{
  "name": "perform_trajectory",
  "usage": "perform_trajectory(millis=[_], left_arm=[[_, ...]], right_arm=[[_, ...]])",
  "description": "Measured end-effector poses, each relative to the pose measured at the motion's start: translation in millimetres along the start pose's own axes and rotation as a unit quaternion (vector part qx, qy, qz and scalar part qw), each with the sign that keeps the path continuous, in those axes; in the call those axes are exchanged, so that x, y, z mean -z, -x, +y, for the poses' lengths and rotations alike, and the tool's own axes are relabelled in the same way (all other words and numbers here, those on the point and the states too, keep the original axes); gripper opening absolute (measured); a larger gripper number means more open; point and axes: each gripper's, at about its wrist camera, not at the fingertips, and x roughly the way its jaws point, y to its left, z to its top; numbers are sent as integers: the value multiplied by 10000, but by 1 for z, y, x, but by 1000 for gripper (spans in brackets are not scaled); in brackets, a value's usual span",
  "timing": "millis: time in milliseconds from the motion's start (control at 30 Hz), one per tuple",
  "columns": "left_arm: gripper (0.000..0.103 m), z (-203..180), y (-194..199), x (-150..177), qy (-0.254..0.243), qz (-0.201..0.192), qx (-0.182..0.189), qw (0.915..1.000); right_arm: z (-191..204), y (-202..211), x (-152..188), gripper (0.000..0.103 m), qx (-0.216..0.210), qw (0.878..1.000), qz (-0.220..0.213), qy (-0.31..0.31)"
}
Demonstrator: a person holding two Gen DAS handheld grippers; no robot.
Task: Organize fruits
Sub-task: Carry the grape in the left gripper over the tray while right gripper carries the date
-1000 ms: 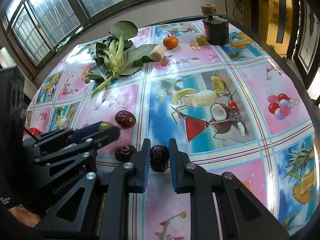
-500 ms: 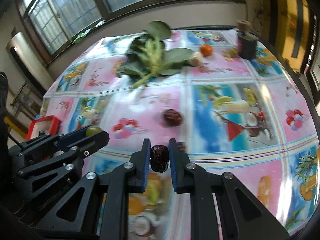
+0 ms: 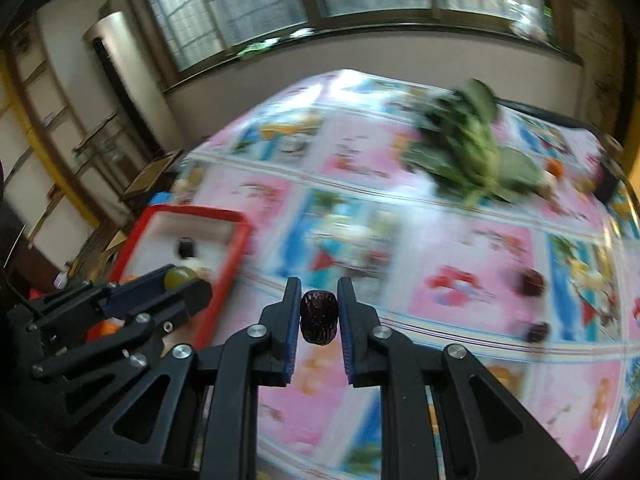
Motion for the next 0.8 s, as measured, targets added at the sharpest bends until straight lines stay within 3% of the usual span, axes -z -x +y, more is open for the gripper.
perform_trajectory(millis=[300,800], left_arm=[[22,51,-8,15,214,145,-351,9991],[22,79,-26,28,281,341,-333,9985]], right_arm=[[81,-32,-7,20,-346,9982,220,426],[129,-82,-9,20,-236,9953,570,744]])
